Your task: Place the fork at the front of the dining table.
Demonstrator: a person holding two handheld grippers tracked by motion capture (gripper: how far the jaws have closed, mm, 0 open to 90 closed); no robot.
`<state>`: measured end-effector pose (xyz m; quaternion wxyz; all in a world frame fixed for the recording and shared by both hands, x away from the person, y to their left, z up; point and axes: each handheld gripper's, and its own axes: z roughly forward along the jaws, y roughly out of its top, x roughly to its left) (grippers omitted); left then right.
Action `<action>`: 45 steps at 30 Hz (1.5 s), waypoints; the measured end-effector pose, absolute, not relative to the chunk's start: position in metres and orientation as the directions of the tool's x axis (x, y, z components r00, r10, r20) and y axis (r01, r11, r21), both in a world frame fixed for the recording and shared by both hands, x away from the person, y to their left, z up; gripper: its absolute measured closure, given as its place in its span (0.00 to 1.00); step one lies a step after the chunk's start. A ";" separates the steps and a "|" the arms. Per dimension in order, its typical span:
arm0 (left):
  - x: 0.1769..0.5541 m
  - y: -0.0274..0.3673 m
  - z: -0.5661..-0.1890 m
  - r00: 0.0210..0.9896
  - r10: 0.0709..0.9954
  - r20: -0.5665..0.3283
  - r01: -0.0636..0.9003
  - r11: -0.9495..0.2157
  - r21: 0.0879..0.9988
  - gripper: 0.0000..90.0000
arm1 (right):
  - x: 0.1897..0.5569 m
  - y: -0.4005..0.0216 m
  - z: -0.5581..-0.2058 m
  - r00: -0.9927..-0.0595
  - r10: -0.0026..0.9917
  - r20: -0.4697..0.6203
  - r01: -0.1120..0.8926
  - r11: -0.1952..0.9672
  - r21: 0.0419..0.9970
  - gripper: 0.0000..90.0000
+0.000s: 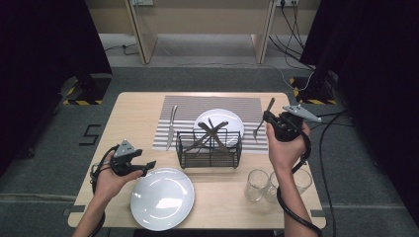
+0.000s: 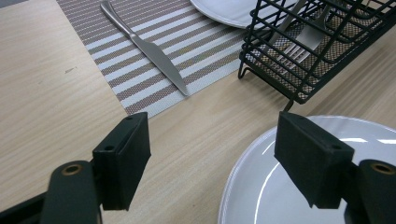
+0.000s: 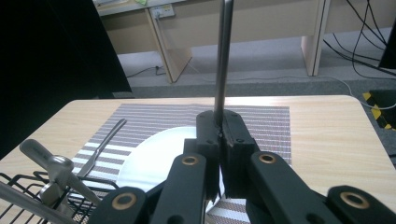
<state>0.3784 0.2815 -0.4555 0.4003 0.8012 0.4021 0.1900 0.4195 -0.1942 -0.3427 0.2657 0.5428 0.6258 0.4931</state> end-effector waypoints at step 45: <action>0.379 0.285 -0.456 0.601 0.799 -0.020 0.496 -0.353 0.793 0.30 | 0.444 -0.197 -0.370 -0.216 0.958 0.189 0.506 -0.056 0.861 0.97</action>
